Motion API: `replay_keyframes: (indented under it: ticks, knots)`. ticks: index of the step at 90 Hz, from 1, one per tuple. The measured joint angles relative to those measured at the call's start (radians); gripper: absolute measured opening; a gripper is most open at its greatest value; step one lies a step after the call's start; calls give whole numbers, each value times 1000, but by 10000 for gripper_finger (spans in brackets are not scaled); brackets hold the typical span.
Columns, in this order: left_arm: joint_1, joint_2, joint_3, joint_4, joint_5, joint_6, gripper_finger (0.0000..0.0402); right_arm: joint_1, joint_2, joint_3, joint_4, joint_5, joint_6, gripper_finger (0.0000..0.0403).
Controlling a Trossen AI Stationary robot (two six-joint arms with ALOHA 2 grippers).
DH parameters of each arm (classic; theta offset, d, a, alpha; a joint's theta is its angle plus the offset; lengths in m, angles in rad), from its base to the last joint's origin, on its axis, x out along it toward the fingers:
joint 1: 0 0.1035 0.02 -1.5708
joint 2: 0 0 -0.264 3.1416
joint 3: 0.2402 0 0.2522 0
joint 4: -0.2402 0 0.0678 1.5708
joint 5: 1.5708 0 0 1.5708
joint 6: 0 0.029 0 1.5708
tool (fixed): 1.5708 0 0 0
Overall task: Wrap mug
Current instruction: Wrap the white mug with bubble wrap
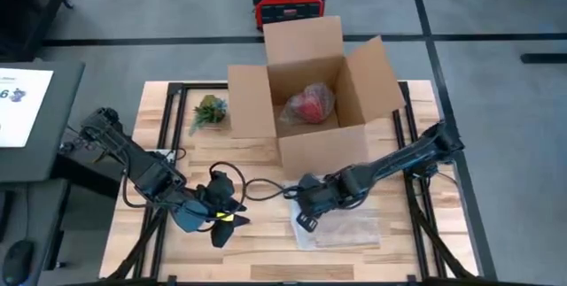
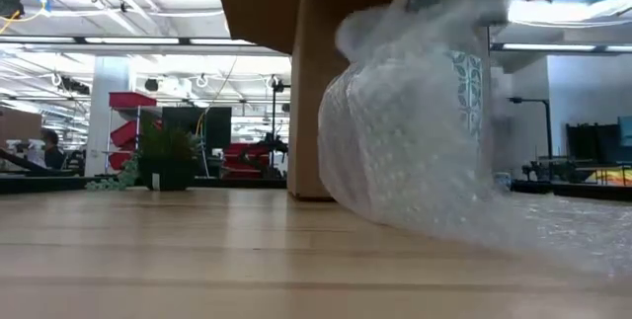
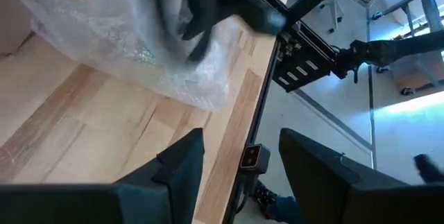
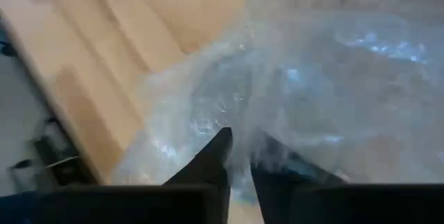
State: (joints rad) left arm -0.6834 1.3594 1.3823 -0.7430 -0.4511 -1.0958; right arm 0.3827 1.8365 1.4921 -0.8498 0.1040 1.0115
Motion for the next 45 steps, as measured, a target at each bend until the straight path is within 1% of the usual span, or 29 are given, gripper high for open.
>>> replay_keyframes:
  ticks: [8,14,23,33,45]
  knots:
    - [0,0,0,0,0,7,171,-8,54,0,-34,0,8,7]
    - [0,0,0,0,0,11,171,-14,83,1,-77,0,28,3]
    - [0,0,0,1,0,11,171,-25,114,1,-147,-7,59,7]
    - [0,0,0,1,0,10,171,-33,113,6,-149,-46,52,12]
    - [0,0,0,2,0,9,171,-33,99,81,-202,-71,11,25]
